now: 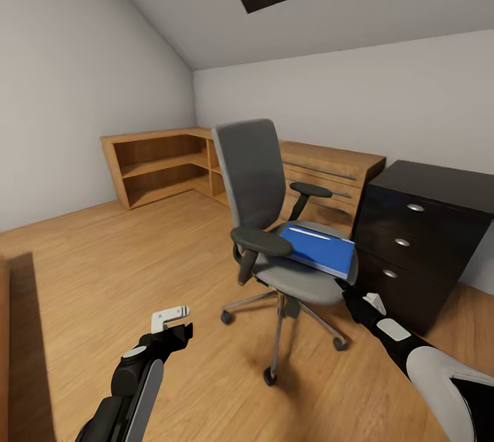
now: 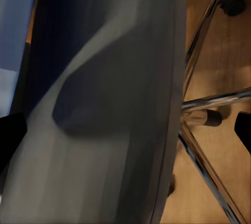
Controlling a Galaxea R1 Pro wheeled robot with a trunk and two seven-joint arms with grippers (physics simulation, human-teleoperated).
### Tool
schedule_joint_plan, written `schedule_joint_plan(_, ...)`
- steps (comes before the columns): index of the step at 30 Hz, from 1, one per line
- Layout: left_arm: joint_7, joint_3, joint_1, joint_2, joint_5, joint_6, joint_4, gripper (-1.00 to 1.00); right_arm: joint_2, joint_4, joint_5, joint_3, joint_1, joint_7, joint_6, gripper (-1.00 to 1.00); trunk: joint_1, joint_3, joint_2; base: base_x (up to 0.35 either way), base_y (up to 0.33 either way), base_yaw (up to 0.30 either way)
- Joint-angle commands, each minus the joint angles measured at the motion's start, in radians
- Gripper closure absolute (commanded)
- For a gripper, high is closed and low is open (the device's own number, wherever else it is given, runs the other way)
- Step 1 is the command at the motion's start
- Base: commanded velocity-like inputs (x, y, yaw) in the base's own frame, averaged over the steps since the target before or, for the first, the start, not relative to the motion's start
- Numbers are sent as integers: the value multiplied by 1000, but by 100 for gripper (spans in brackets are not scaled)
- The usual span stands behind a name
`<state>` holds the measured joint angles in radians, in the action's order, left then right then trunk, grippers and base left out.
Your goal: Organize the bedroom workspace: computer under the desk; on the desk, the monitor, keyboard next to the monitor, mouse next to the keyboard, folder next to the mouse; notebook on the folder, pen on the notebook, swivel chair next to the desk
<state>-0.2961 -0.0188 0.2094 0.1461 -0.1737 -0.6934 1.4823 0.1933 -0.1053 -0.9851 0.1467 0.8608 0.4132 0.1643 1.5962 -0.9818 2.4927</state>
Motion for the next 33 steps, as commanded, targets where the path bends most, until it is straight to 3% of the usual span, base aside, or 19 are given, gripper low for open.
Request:
schedule_joint_plan(1, -9, -1, 1, 0, -10, -3, 0, -100, 0, 3, 7, -19, 0, 1, 6, -100, 0, 0, 0, 1, 0, 162)
schedule_joint_plan(24, -8, -2, 1, 1, -10, -3, -1, -100, -13, 3, 8, -17, 0, 1, 4, -100, 0, 15, 0, -1, 0, 173)
schedule_joint_plan(33, -8, -2, 1, 1, -10, -3, -1, -100, -12, 3, 7, -16, 0, 1, 6, -100, 0, 15, 0, -186, 0, 31)
